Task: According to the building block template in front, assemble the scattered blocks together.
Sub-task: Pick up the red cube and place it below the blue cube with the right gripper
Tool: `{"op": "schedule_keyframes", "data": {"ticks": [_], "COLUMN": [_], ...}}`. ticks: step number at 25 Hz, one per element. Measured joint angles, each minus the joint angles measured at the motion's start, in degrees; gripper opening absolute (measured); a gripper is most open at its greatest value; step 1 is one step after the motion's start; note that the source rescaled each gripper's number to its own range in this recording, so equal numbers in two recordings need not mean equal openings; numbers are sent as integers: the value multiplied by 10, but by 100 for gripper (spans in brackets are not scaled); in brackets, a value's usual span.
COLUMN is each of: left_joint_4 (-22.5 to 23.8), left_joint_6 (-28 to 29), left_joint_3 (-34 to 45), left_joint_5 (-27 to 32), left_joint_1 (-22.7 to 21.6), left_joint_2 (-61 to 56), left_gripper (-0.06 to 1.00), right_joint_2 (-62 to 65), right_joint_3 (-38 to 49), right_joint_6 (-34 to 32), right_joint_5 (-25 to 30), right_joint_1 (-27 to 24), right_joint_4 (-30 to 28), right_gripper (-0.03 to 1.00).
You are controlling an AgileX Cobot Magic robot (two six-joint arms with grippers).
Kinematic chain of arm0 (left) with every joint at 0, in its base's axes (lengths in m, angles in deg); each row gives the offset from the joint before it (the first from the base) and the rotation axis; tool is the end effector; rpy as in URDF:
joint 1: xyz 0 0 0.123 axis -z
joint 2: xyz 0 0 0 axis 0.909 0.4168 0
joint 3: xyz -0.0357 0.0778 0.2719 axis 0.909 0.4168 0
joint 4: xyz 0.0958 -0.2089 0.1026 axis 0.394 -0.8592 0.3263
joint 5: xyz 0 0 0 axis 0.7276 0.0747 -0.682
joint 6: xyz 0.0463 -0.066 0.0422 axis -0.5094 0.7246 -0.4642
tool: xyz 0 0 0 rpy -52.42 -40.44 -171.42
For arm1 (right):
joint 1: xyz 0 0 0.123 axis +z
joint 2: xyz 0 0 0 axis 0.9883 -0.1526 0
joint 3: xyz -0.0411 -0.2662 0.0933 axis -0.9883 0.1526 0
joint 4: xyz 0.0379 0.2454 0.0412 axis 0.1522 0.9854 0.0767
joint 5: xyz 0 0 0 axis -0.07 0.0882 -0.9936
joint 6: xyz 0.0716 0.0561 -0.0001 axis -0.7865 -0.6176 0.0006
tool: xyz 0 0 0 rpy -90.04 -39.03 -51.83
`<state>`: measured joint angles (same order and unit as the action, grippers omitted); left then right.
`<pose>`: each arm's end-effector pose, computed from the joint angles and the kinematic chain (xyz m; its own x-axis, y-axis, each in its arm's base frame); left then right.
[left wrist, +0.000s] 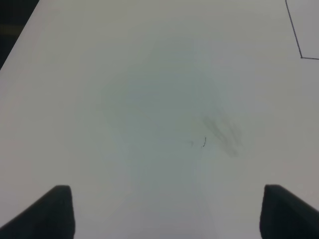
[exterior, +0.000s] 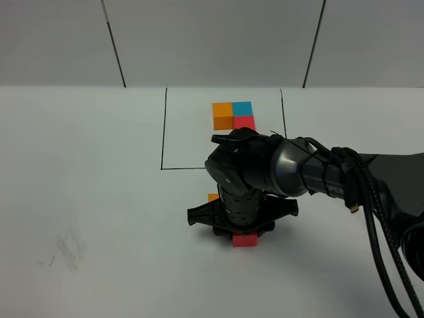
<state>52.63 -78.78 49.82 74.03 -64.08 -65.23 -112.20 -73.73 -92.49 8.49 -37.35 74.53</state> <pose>-0.0073 0.0091 0.2787 -0.4393 -0.0740 -0.8953 -0.1031 0.9942 -0.0315 0.3087 0.2783 0.1252 -0.9859 -0.0601 -0.1564 -0.0515 0.9970 -0.0586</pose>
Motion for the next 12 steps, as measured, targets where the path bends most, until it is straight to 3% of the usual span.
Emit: {"op": "schedule_keyframes", "data": {"ticks": [5, 12], "left_joint_4": [0, 0], "left_joint_6": [0, 0], "left_joint_3": [0, 0], "left_joint_5": [0, 0], "left_joint_1": [0, 0], "left_joint_2": [0, 0], "left_gripper": [67, 67], "right_joint_2": [-6, -6], "right_joint_3": [0, 0], "right_joint_6": [9, 12], "right_joint_5": [2, 4], "right_joint_1": [0, 0], "right_joint_4": [0, 0], "right_gripper": [37, 47]}}
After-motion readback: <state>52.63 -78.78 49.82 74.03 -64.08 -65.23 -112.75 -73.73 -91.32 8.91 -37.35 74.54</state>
